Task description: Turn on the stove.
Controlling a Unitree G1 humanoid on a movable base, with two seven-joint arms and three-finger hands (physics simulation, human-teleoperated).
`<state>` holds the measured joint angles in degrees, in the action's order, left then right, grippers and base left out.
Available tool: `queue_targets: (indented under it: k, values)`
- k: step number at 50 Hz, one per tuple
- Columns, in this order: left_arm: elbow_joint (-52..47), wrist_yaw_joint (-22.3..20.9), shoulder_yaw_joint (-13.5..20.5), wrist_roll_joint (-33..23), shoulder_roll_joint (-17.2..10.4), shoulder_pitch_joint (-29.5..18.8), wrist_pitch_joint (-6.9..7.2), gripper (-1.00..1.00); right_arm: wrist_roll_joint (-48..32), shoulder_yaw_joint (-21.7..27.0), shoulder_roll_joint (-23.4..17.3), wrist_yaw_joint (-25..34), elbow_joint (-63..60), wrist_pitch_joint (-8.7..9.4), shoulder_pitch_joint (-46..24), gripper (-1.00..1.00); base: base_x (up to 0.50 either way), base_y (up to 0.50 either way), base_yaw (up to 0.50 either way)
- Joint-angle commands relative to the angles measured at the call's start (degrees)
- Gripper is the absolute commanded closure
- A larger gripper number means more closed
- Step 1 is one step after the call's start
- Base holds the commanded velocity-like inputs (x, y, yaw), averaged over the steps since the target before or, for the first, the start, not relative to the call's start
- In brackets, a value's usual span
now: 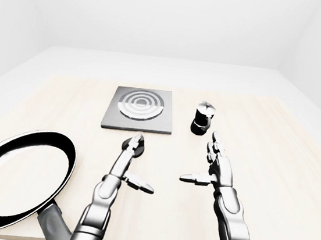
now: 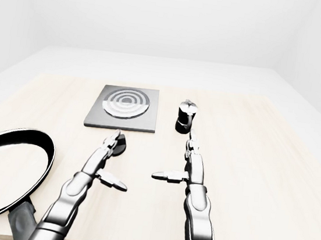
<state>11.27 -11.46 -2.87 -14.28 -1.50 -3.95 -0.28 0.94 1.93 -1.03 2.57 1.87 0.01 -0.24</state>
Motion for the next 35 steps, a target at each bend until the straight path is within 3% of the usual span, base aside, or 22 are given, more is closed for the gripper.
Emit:
queue_targets:
  k: [1,8,11,23,35]
  values:
    - [-0.44,-0.78,-0.37,-0.37,0.36,-1.06,0.06,-1.0,0.02,0.04,0.0,-0.07,0.37,-0.17,-0.17,-1.0,0.0,0.0,0.0]
    - [-5.72,0.92,1.22,1.68,0.32,-1.21,1.65,-1.0,0.11,0.05,0.0,-0.19,-0.28,0.46,-0.08,-1.0,0.0,0.0,0.0]
    - [-7.7,1.9,1.73,2.61,0.2,-1.19,1.56,-1.0,0.18,0.11,-0.02,-0.2,-0.06,0.44,-0.2,-1.0,0.0,0.0,0.0]
    - [-20.1,3.93,2.92,7.12,0.28,-0.25,5.03,-1.0,0.21,0.1,-0.03,-0.32,0.24,0.29,-0.24,-1.0,0.0,0.0,0.0]
    - [-23.08,6.56,5.4,10.51,-0.41,-1.1,5.28,-1.0,0.09,0.04,-0.01,-0.26,0.42,0.0,-0.18,-1.0,0.0,0.0,0.0]
